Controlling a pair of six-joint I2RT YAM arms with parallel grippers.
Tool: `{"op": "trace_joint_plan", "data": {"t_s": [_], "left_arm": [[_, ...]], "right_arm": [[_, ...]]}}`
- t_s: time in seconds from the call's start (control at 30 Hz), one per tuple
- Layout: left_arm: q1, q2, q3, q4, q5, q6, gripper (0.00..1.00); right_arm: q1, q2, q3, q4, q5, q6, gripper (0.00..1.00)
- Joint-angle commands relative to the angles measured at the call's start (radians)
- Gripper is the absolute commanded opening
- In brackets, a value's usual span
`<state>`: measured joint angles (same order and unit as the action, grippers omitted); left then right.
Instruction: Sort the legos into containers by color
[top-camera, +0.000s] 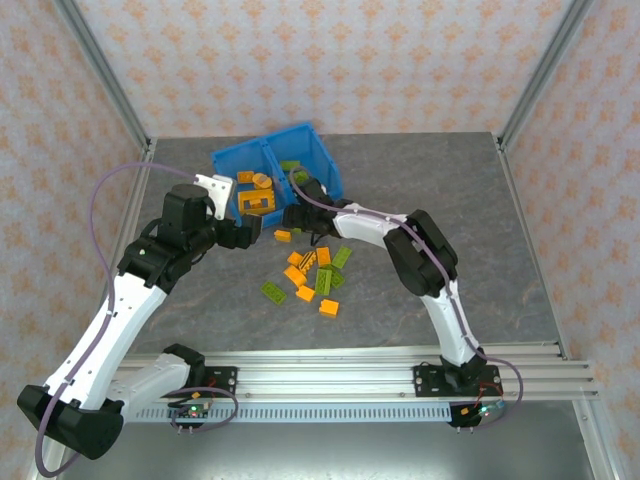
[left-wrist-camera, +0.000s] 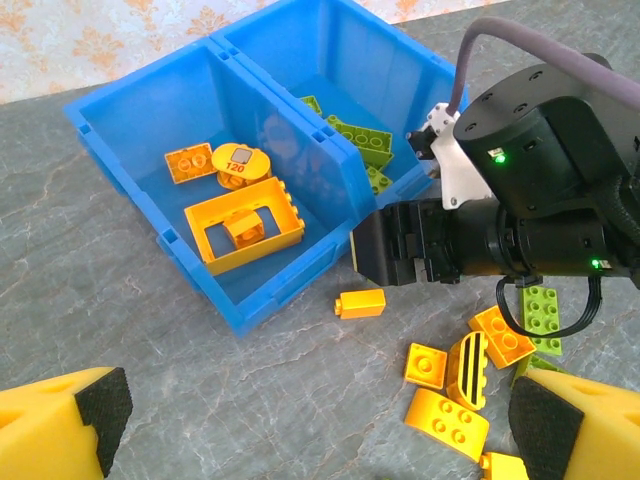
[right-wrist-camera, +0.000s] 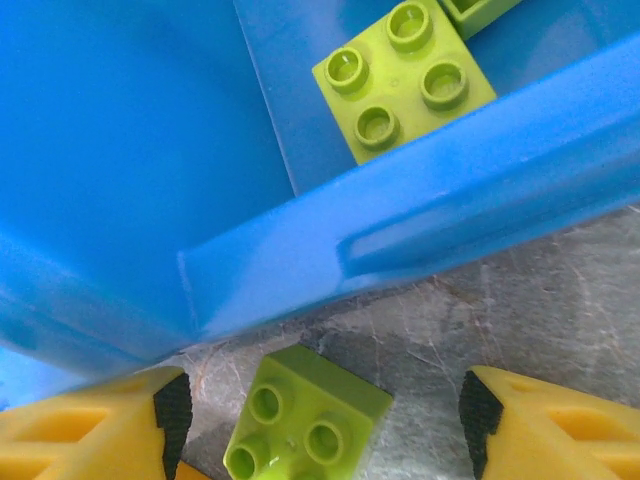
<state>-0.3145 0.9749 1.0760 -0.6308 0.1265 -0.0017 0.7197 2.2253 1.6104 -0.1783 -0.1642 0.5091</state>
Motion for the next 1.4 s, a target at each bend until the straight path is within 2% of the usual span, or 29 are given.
{"op": "trace_joint_plan", "data": {"t_s": [0.0,0.23,0.4,0.47,0.53,0.57,0.67,0.8,0.9,1.0,1.23,1.37], "left_arm": [[0.000,-0.024,-0.010,0.016,-0.019,0.018,1.00],[-0.001,-0.025,-0.010,0.017,-0.022,0.017,1.00],[0.000,-0.026,-0.011,0.018,-0.027,0.017,1.00],[-0.001,-0.028,-0.011,0.019,-0.030,0.017,1.00],[0.000,-0.030,-0.012,0.018,-0.031,0.016,1.00],[0.000,-0.030,-0.013,0.019,-0.031,0.017,1.00],[0.000,-0.028,-0.011,0.020,-0.028,0.016,1.00],[0.000,-0.030,-0.013,0.019,-0.030,0.015,1.00],[-0.001,-0.034,-0.013,0.019,-0.034,0.015,1.00],[0.000,-0.038,-0.014,0.020,-0.034,0.014,1.00],[-0.001,-0.042,-0.014,0.022,-0.036,0.013,1.00],[-0.001,-0.045,-0.016,0.023,-0.037,0.012,1.00]], "right_arm": [[0.005,0.031,0.031,-0.019,0.022,-0.016,0.71],[0.006,0.029,0.039,-0.091,0.054,-0.021,0.54],[0.008,0.015,0.030,-0.147,0.066,-0.023,0.50],[0.008,0.004,0.029,-0.181,0.086,-0.021,0.53],[0.008,-0.003,0.042,-0.223,0.094,-0.024,0.67],[0.009,-0.002,0.055,-0.248,0.096,-0.025,0.71],[0.014,0.004,0.081,-0.288,0.098,-0.018,0.74],[0.020,0.032,0.114,-0.325,0.120,-0.015,0.65],[0.021,0.044,0.128,-0.336,0.120,-0.016,0.64],[0.021,0.051,0.143,-0.367,0.143,-0.028,0.55],[0.021,0.031,0.153,-0.427,0.180,-0.041,0.43],[0.021,-0.011,0.123,-0.402,0.204,-0.057,0.35]]}}
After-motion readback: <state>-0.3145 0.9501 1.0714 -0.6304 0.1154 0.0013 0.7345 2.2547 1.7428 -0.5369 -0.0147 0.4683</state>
